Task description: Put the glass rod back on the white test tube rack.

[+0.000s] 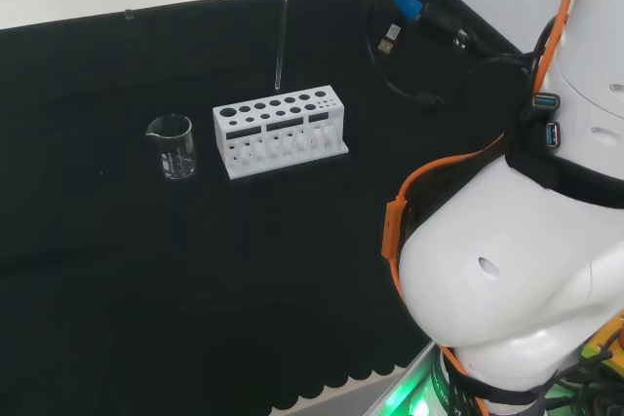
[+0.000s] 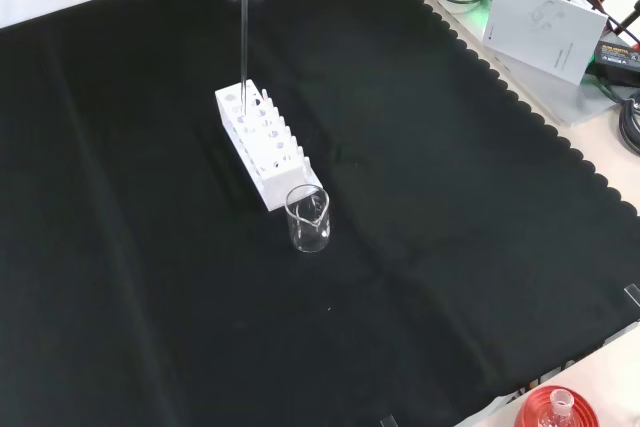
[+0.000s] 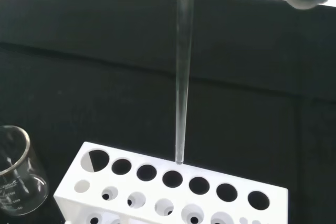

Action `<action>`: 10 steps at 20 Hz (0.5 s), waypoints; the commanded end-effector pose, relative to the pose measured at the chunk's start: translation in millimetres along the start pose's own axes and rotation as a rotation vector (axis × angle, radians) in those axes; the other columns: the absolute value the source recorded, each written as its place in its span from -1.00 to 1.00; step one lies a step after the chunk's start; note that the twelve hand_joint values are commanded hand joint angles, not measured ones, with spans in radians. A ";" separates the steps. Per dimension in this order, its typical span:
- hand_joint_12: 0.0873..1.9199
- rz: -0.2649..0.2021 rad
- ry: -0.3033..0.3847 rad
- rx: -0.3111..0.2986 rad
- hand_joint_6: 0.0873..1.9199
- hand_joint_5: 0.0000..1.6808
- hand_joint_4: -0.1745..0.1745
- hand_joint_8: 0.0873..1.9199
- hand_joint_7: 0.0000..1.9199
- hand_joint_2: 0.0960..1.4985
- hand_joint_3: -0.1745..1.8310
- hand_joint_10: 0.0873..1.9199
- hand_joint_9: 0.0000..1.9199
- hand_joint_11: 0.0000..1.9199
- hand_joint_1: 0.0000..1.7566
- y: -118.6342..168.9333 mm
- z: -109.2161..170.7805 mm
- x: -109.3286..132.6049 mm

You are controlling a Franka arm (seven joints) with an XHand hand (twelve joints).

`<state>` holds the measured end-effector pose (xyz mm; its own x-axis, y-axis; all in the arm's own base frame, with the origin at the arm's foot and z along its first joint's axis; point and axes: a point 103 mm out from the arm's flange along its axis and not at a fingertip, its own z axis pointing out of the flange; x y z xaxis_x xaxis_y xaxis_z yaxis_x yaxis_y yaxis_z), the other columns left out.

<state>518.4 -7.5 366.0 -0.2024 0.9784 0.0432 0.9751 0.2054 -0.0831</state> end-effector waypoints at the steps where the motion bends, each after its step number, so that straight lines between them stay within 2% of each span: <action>1: -0.70 -0.008 -0.004 0.009 -1.00 0.74 -1.00 -1.00 0.71 0.31 -1.00 -1.00 0.89 0.75 0.52 3.6 2.8 6.3; 10: -0.70 -0.008 -0.002 0.026 -1.00 0.74 -1.00 -1.00 0.71 0.31 -1.00 -1.00 0.89 0.75 0.52 7.8 11.6 7.1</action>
<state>522.3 1.2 355.8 -0.2109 0.9766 0.0416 0.9711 0.2142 -0.1053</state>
